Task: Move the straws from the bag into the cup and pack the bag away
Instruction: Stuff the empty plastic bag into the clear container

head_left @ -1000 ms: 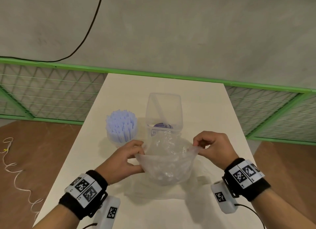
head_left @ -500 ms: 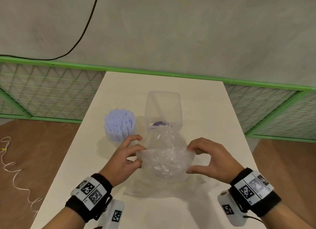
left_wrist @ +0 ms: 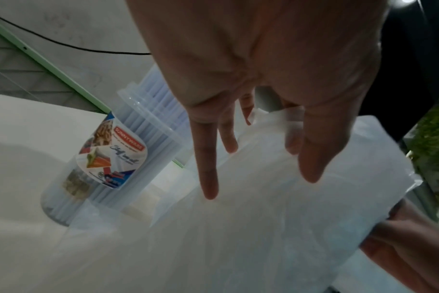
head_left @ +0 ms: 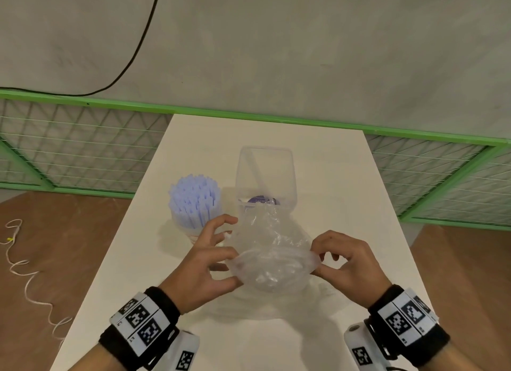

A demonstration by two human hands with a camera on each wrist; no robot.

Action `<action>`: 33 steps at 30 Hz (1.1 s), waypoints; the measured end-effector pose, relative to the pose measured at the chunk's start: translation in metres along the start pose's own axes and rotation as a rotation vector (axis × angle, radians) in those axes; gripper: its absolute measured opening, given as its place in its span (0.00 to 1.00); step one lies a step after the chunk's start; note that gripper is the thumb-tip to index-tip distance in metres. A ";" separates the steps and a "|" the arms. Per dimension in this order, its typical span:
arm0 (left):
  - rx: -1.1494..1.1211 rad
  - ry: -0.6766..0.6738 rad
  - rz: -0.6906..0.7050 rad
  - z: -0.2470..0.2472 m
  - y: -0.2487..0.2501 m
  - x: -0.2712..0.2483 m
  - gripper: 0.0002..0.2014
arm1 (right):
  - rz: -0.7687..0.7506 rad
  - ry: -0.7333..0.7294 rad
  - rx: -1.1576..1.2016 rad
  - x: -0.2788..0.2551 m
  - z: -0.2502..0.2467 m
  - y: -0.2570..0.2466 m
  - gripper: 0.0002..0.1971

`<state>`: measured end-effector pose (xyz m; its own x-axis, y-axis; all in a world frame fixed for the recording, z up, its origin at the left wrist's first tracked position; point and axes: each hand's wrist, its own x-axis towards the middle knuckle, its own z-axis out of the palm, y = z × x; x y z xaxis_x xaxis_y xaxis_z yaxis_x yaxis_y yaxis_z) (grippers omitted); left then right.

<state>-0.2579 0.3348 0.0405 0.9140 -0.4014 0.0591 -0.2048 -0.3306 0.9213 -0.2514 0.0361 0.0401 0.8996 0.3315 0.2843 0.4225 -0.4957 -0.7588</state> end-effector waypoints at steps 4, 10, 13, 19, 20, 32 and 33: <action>-0.077 0.063 -0.005 0.000 0.004 0.004 0.12 | 0.014 0.017 0.026 0.000 0.002 -0.006 0.09; -0.100 0.078 0.041 0.005 0.000 0.007 0.16 | -0.013 0.084 0.130 -0.001 0.010 -0.006 0.10; -0.063 0.080 0.080 0.007 -0.002 0.007 0.23 | 0.008 0.154 0.165 -0.004 0.016 -0.004 0.12; 0.050 0.100 0.197 0.013 -0.010 0.006 0.24 | -0.008 0.196 0.164 -0.012 0.027 0.000 0.14; 0.074 0.105 0.212 0.014 -0.011 0.006 0.24 | -0.029 0.194 0.129 -0.013 0.029 0.001 0.14; 0.093 0.065 0.143 0.016 -0.012 -0.003 0.08 | 0.012 0.031 -0.048 -0.025 0.038 -0.012 0.09; 0.060 0.066 0.115 0.016 -0.009 -0.004 0.05 | 0.027 0.056 -0.043 -0.024 0.039 -0.013 0.09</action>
<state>-0.2657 0.3258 0.0258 0.9041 -0.3828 0.1901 -0.3282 -0.3368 0.8825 -0.2829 0.0657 0.0202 0.9150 0.2728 0.2973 0.4013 -0.5383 -0.7411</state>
